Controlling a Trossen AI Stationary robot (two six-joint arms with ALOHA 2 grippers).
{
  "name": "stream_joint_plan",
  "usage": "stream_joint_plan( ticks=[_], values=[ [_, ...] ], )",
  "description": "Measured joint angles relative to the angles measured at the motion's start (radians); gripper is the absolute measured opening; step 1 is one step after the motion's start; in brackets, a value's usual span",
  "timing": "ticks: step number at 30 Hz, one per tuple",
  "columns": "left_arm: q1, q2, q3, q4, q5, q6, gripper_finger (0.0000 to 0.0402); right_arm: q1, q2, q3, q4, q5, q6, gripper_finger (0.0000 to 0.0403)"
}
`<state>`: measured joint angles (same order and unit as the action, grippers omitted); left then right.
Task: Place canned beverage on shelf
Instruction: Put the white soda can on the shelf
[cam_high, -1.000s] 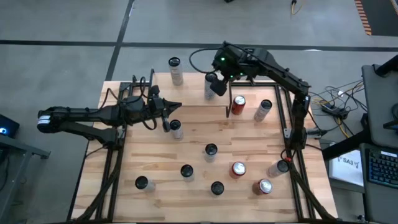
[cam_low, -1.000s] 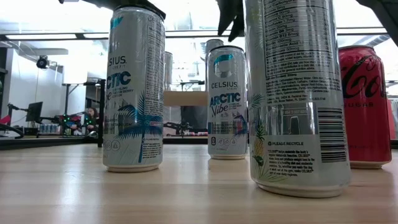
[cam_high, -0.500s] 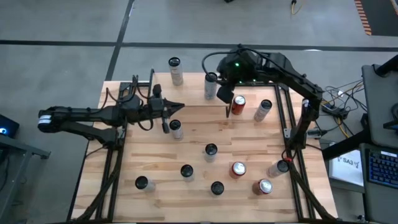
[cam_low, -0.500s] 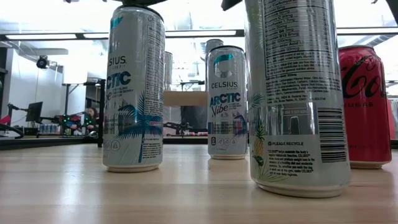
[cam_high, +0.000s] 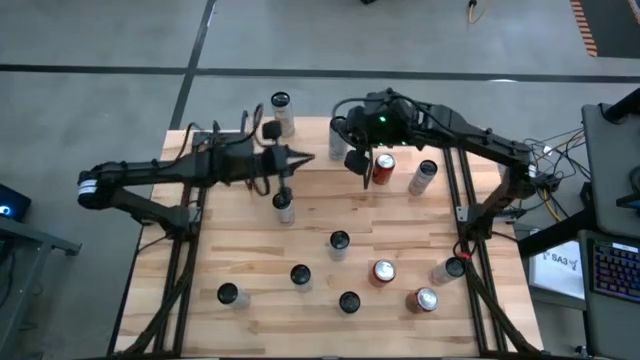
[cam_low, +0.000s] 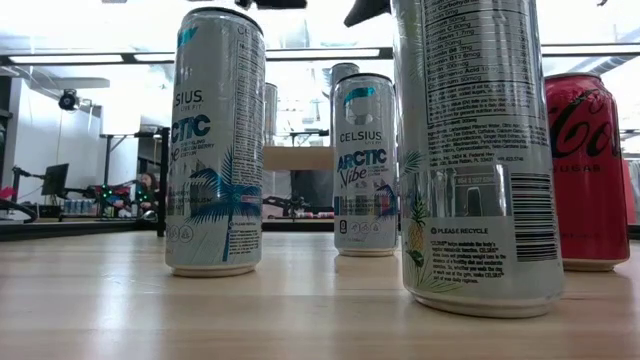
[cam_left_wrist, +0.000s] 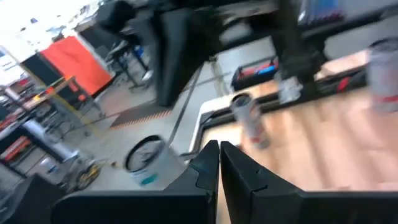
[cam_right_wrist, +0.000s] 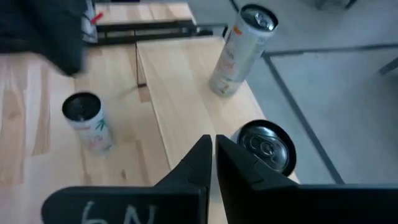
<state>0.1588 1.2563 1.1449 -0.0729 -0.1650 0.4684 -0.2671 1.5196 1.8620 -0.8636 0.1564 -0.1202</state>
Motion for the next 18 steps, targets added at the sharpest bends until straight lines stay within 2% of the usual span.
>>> stream_joint_plan(
  ticks=[10, 15, 18],
  values=[
    [0.141, 0.217, 0.223, -0.117, 0.0, 0.046, 0.0, -0.065, -0.227, -0.514, 0.537, 0.001, -0.009, 0.0013],
    [0.154, 0.275, 0.276, -0.127, 0.0, 0.048, 0.0, -0.089, -0.272, -0.662, 0.749, 0.0, -0.011, 0.0013],
    [0.163, 0.299, 0.306, -0.12, 0.0, 0.051, 0.0, -0.098, -0.273, -0.705, 0.803, 0.0, -0.011, 0.0013]
  ],
)
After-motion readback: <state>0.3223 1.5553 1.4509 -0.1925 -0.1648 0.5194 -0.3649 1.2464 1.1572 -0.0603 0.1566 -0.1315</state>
